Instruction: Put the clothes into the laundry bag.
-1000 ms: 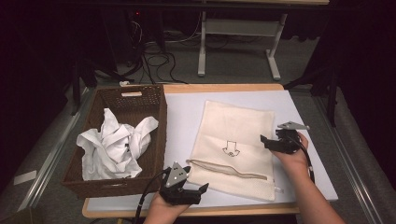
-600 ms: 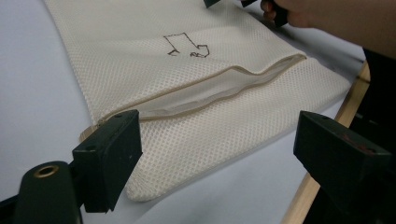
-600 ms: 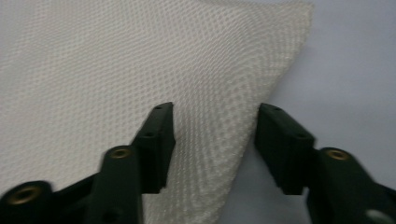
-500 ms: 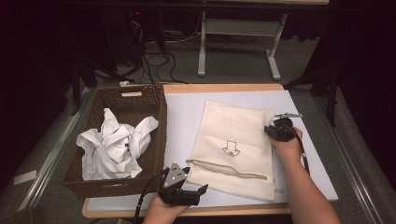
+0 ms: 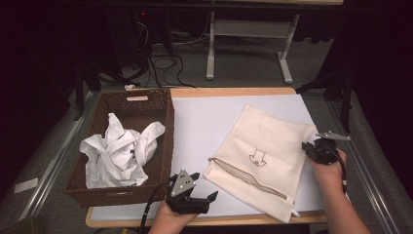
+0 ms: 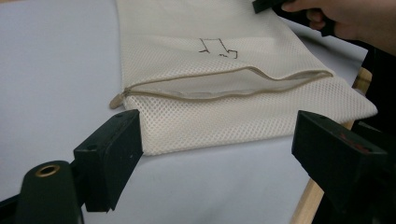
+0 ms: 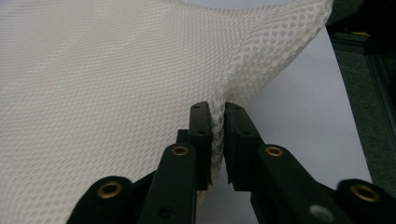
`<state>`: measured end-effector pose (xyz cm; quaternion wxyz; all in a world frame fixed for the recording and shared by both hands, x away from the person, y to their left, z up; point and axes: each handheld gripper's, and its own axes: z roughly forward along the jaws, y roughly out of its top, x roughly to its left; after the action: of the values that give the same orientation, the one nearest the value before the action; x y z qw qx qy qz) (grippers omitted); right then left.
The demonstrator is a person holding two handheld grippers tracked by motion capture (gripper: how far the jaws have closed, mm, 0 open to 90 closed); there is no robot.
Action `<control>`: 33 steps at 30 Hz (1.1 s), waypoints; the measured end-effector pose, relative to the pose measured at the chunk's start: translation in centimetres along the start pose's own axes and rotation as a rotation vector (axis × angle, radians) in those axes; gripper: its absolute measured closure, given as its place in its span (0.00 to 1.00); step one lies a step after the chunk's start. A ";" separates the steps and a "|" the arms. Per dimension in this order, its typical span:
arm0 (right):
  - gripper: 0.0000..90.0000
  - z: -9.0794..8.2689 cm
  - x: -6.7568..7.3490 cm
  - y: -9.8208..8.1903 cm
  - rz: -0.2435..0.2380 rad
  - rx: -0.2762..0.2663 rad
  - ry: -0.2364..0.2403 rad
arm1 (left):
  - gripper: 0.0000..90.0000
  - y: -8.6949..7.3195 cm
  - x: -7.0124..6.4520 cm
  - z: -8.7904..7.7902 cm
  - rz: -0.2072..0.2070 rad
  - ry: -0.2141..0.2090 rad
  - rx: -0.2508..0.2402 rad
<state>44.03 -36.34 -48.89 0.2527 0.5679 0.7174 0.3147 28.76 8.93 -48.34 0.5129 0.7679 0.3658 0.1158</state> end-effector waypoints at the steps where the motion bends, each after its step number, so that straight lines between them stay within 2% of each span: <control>1: 0.80 -0.5 -0.1 -0.4 0.000 0.006 0.012 | 0.19 -0.1 0.1 0.2 -0.022 -0.013 -0.004; 2: 0.61 -1.8 0.1 -1.2 -0.015 -0.027 -0.001 | 0.20 -0.1 0.2 0.5 -0.034 -0.022 0.000; 3: 0.61 -1.8 0.1 -1.2 -0.015 -0.027 -0.001 | 0.20 -0.2 0.2 0.8 -0.039 -0.026 0.009; 5: 0.51 -3.7 0.6 -1.8 -0.010 -0.088 0.010 | 0.22 -0.4 0.2 1.7 -0.041 -0.016 0.044; 8: 0.48 -6.0 2.0 -2.9 -0.027 -0.151 0.065 | 0.26 -0.4 0.7 3.2 -0.062 0.049 0.082; 10: 0.46 -7.4 3.3 -3.8 -0.065 -0.192 0.102 | 0.30 -0.2 1.4 3.9 -0.080 0.077 0.078; 11: 0.46 -8.0 3.8 -4.2 -0.081 -0.209 0.126 | 0.33 0.0 1.8 4.3 -0.102 0.106 0.078; 13: 0.46 -8.8 4.6 -4.9 -0.084 -0.240 0.163 | 0.40 0.2 2.6 5.0 -0.142 0.169 0.071; 14: 0.46 -9.0 4.7 -5.1 -0.086 -0.249 0.184 | 0.44 0.3 2.8 5.5 -0.122 0.201 0.073; 16: 0.45 -9.2 5.1 -5.5 -0.107 -0.253 0.185 | 0.52 0.4 3.0 6.3 -0.124 0.209 0.120; 18: 0.45 -9.2 5.0 -5.6 -0.107 -0.249 0.190 | 0.53 0.1 3.2 7.4 -0.157 0.206 0.175; 19: 0.45 -9.2 4.9 -5.7 -0.097 -0.245 0.195 | 0.60 0.0 3.2 7.6 -0.168 0.215 0.172; 20: 0.45 -9.2 4.8 -5.7 -0.100 -0.245 0.200 | 0.67 -0.2 3.2 7.5 -0.167 0.241 0.161; 21: 0.45 -9.2 4.8 -5.8 -0.098 -0.240 0.199 | 0.79 -0.2 3.3 7.5 -0.181 0.244 0.162; 23: 0.45 -9.3 4.7 -5.9 -0.099 -0.243 0.200 | 0.94 -0.1 3.6 7.4 -0.185 0.244 0.173; 26: 0.45 -9.5 4.8 -6.0 -0.096 -0.246 0.196 | 0.95 0.0 4.0 7.3 -0.190 0.232 0.175; 30: 0.45 -9.8 5.1 -6.0 -0.103 -0.251 0.201 | 0.95 0.0 4.1 7.3 -0.168 0.301 0.172; 31: 0.45 -9.8 5.2 -6.0 -0.103 -0.251 0.202 | 0.94 0.0 4.1 7.3 -0.165 0.302 0.170; 33: 0.45 -9.7 5.3 -6.0 -0.101 -0.248 0.206 | 0.90 0.0 3.7 7.1 -0.131 0.295 0.149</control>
<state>31.88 -33.77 -46.82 0.2613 0.4602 0.7230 0.4440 35.30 6.46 -52.25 0.4019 0.7529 0.4940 0.1663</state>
